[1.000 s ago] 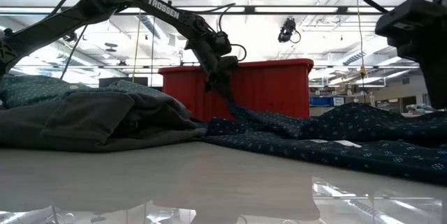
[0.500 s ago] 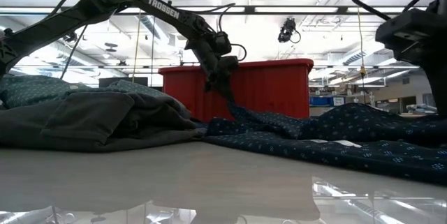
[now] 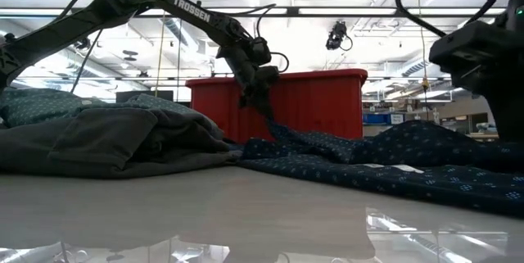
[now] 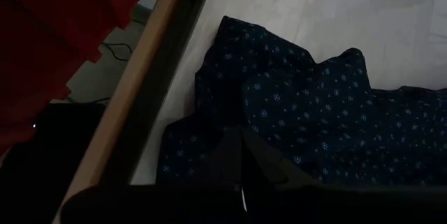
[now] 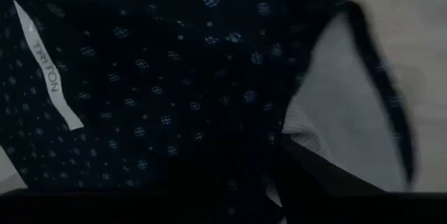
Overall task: Fold laundry
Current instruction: Fold the dark blue polo
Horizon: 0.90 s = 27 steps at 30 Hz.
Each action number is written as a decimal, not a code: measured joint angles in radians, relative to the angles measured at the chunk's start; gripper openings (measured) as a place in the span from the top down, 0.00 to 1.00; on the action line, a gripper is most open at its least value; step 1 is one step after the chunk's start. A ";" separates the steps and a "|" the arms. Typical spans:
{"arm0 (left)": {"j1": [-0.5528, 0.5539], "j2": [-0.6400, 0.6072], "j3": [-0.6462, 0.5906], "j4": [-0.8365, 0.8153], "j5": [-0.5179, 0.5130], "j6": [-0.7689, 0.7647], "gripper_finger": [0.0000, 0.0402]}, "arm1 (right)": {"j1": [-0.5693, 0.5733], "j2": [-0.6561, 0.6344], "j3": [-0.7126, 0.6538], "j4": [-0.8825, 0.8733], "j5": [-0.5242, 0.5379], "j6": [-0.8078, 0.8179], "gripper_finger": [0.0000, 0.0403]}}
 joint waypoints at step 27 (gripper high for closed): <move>0.041 -0.134 -0.014 -0.024 0.056 0.099 1.00 | -0.002 -0.192 0.328 -0.721 0.052 -0.254 0.90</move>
